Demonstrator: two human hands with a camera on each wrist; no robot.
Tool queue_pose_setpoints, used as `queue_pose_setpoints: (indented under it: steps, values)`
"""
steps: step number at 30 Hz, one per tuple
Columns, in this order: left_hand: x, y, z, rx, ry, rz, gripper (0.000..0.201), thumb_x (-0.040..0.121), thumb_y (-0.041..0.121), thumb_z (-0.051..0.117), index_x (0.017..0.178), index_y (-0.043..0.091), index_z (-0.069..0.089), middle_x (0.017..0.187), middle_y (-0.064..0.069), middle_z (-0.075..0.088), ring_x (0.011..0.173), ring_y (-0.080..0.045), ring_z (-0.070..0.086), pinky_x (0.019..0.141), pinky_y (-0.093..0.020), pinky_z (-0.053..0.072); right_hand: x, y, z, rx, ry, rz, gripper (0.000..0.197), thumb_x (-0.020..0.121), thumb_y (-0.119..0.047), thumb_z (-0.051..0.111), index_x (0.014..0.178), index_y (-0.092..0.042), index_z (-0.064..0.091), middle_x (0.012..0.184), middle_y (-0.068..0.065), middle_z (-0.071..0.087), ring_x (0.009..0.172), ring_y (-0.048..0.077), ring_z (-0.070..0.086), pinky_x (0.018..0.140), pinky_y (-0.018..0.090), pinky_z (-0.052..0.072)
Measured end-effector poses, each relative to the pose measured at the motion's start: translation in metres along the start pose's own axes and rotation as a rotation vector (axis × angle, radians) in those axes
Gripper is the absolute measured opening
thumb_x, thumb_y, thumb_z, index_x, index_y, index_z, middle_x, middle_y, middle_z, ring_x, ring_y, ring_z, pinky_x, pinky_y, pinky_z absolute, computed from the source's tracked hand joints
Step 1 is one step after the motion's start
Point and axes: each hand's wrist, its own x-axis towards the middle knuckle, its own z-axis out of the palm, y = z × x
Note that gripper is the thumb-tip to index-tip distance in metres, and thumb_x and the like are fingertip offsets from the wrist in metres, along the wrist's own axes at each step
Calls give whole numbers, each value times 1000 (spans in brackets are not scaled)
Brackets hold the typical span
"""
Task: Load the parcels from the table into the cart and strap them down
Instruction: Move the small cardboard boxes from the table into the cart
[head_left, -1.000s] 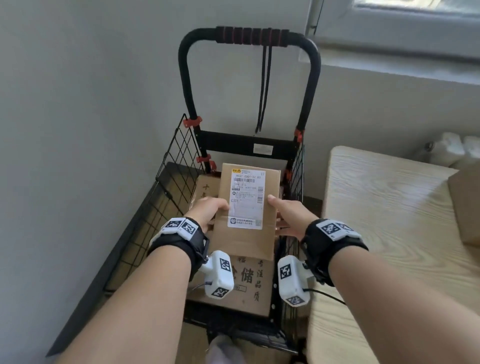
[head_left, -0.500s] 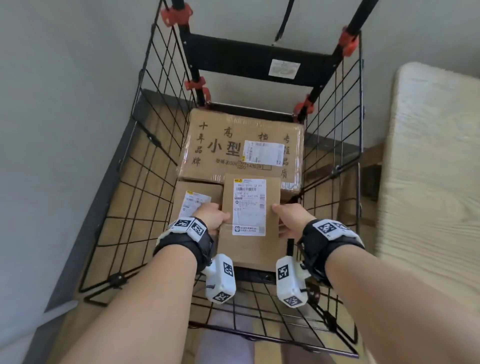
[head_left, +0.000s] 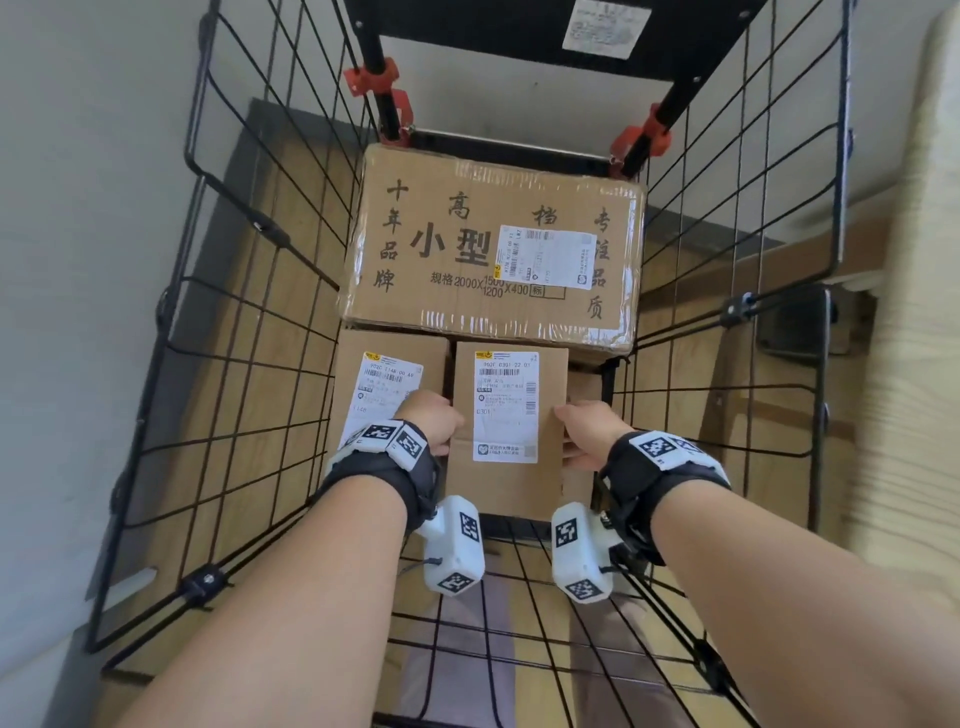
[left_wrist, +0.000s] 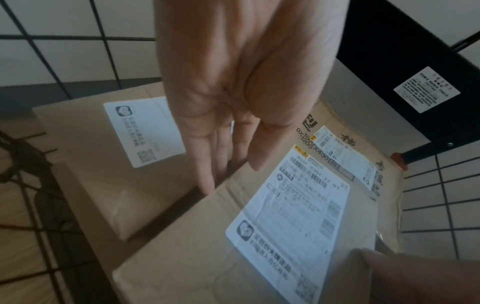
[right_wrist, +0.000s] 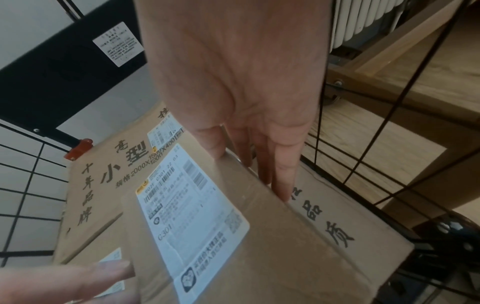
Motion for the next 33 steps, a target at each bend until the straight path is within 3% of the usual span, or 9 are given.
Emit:
queue_pose_setpoints:
  steps: [2, 4, 8, 10, 16, 19, 22, 26, 33]
  values:
    - [6, 2, -5, -21, 16, -11, 9, 94, -1, 52, 95, 3, 59, 99, -18, 60, 99, -32, 63, 92, -41, 54, 4, -3, 4, 10, -11, -10, 37, 100, -21, 42, 131, -2, 48, 118, 24, 62, 105, 40, 64, 92, 52, 53]
    - [10, 1, -8, -41, 7, -30, 23, 97, 3, 49, 118, -2, 56, 112, -20, 60, 99, -32, 64, 87, -37, 53, 7, -4, 7, -35, -11, -33, 41, 101, -19, 40, 138, -1, 46, 130, 25, 56, 117, 41, 57, 98, 51, 49]
    - [16, 2, -9, -27, 34, -27, 9, 95, 3, 50, 88, 4, 56, 85, -12, 60, 74, -24, 61, 69, -31, 50, 12, -4, 8, -57, -5, -52, 42, 102, -19, 39, 138, 3, 45, 139, 25, 49, 126, 40, 51, 103, 49, 46]
    - [24, 2, -9, 12, 101, -3, 16, 90, 5, 52, 74, 10, 54, 84, -10, 64, 75, -24, 62, 74, -28, 50, 14, -2, 8, -50, 12, -48, 42, 102, -20, 40, 137, 3, 46, 138, 25, 50, 125, 40, 51, 101, 47, 47]
    - [29, -2, -19, 280, 245, 122, 24, 94, 10, 49, 110, 5, 67, 114, -12, 64, 104, -29, 58, 78, -28, 37, 18, -1, 11, -94, 18, -8, 39, 102, -20, 39, 130, 3, 52, 125, 25, 60, 114, 40, 60, 97, 44, 51]
    - [34, -7, -18, 311, 223, 136, 17, 93, 8, 49, 85, 15, 63, 92, 0, 58, 93, -22, 48, 78, -27, 33, 20, -2, 12, -120, 23, 5, 38, 101, -20, 37, 125, 4, 54, 120, 24, 62, 109, 37, 63, 99, 45, 49]
    - [29, -6, -16, 316, 230, 150, 36, 92, 6, 50, 63, 24, 40, 69, 9, 37, 89, -20, 42, 77, -27, 33, 17, 1, 12, -142, -10, -31, 42, 102, -22, 40, 134, 3, 48, 133, 24, 55, 121, 38, 55, 99, 43, 48]
    - [17, -2, -15, 326, 166, 164, 36, 91, 7, 52, 62, 25, 38, 68, 8, 36, 73, -15, 41, 58, -22, 30, 5, 0, 7, -166, -22, -50, 44, 101, -25, 43, 134, 2, 49, 133, 22, 56, 121, 37, 56, 100, 45, 49]
    - [-38, 39, -4, 375, 47, 293, 27, 93, 9, 52, 71, 21, 42, 70, 6, 39, 65, -12, 41, 57, -23, 34, -49, -21, -18, -349, 52, -224, 39, 100, -18, 43, 132, 1, 54, 133, 21, 56, 123, 36, 54, 100, 40, 45]
